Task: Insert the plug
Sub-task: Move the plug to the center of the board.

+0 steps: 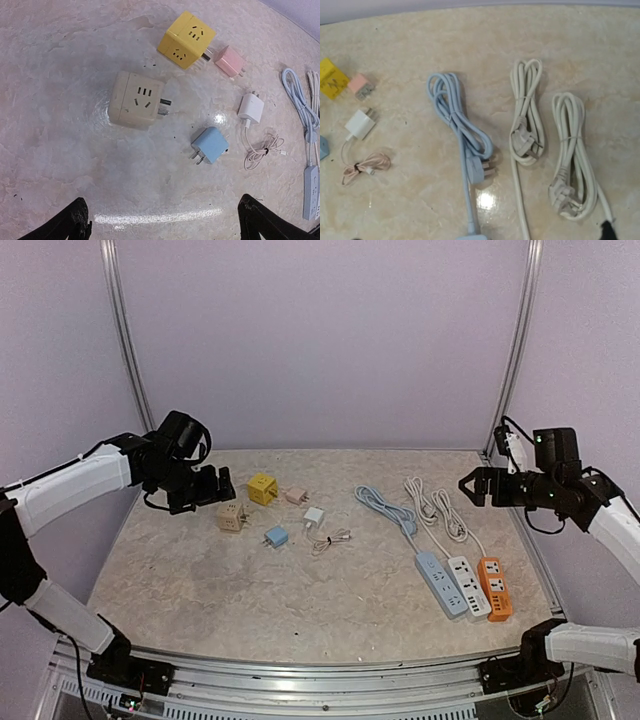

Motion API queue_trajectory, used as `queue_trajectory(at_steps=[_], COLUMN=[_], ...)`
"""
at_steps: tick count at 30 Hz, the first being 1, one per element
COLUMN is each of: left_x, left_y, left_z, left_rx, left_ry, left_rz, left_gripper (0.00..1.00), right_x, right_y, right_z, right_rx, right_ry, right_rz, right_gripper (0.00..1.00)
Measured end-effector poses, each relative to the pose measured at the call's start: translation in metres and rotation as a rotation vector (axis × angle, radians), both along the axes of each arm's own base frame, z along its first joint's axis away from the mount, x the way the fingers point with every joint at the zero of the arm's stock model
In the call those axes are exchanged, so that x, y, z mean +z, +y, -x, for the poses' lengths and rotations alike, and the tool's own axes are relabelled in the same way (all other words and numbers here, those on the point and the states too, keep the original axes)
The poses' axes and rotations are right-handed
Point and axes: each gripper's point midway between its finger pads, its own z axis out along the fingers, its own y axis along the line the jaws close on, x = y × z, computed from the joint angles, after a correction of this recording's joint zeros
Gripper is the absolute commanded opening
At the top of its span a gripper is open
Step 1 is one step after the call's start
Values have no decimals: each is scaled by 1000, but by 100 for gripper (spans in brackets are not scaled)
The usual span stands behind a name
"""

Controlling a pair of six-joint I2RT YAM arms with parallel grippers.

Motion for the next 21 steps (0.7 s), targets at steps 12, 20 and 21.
queue_trajectory(at_steps=[12,20,21], left_x=[34,29,31], left_y=[-101,-128,-131], left_z=[-3,-16,-16], left_rx=[-194,-192,-196], left_ry=[-113,-102,-107], left_rz=[102,193,205], left_gripper=[99,99,99], right_x=[-31,-41,-41], right_y=[1,0,0], right_z=[-1,3,3], right_rx=[-19,-18,-18], right_ry=[15,16,16], right_rz=[-38,-38,-39], right_gripper=[100,100,100])
